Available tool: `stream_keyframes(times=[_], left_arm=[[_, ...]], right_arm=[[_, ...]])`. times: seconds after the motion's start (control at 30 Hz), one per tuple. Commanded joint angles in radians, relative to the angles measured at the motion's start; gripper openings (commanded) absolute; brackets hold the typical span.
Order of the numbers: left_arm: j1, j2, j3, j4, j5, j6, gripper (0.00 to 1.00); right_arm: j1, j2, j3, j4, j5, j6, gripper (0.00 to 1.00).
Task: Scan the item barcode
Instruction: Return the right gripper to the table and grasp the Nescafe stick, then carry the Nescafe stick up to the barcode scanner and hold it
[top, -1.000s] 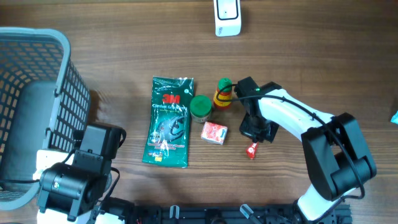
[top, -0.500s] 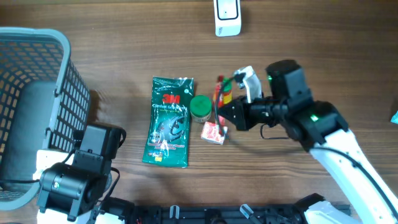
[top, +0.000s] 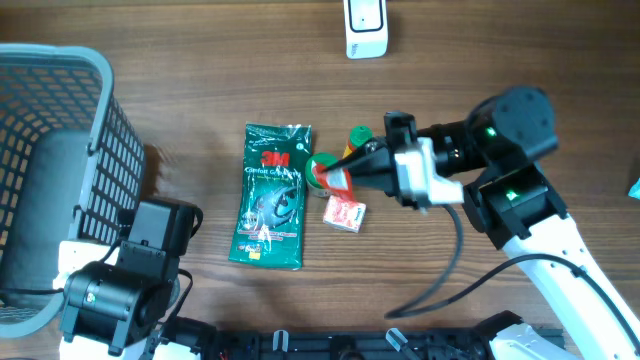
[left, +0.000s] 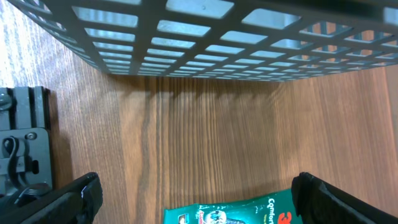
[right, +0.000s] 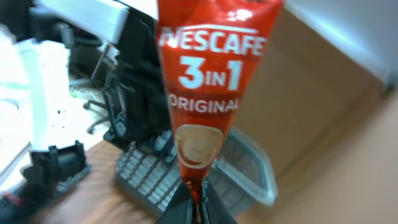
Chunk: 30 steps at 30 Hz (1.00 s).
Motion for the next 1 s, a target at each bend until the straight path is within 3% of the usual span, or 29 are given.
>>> stream_keyframes(times=[0.0,0.17,0.5,0.7,0.87,0.97], left_arm=[[0.005,-0.002,0.001,0.0,-0.006,0.002,1.0],[0.005,-0.002,0.001,0.0,-0.006,0.002,1.0],[0.005,-0.002,0.001,0.0,-0.006,0.002,1.0],[0.005,-0.002,0.001,0.0,-0.006,0.001,1.0],[0.005,-0.002,0.001,0.0,-0.006,0.002,1.0],[0.005,-0.002,0.001,0.0,-0.006,0.001,1.0]], right_arm=[[0.0,-0.002,0.008,0.13,-0.177,-0.07,0.04],[0.001,-0.002,0.008,0.186,-0.243,-0.256,0.04],[0.0,-0.002,0.008,0.145,-0.209,-0.253,0.04],[-0.032,-0.002,0.008,0.036,0.216,0.301,0.04],[-0.201,-0.003,0.008,-0.03,0.223,0.634,0.04],[-0.307,0.0,0.008,-0.259,0.253,0.787,0.04]])
